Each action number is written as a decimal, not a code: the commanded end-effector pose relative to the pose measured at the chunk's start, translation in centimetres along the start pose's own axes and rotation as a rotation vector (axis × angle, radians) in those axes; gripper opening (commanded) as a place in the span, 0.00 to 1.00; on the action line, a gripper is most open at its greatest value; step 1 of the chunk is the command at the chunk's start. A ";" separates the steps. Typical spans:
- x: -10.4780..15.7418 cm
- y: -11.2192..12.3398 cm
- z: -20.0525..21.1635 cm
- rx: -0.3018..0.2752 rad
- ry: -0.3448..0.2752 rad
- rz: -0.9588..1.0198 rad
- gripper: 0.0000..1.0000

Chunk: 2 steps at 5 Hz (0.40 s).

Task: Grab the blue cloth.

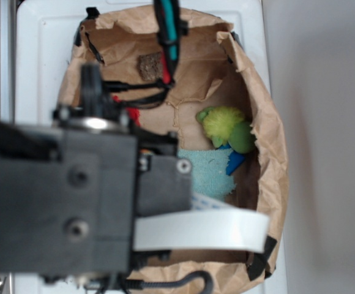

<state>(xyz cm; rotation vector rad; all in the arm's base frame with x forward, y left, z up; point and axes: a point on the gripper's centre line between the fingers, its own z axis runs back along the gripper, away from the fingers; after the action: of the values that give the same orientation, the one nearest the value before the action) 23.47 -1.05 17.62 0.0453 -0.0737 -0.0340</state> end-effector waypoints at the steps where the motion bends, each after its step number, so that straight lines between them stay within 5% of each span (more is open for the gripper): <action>1: 3.6 1.8 -1.4 -0.105 -0.096 -0.172 1.00; 2: 4.9 1.6 -2.3 -0.137 -0.112 -0.209 1.00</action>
<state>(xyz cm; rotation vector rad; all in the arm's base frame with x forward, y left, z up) 27.94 0.06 14.23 -0.1051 -0.1286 -0.2645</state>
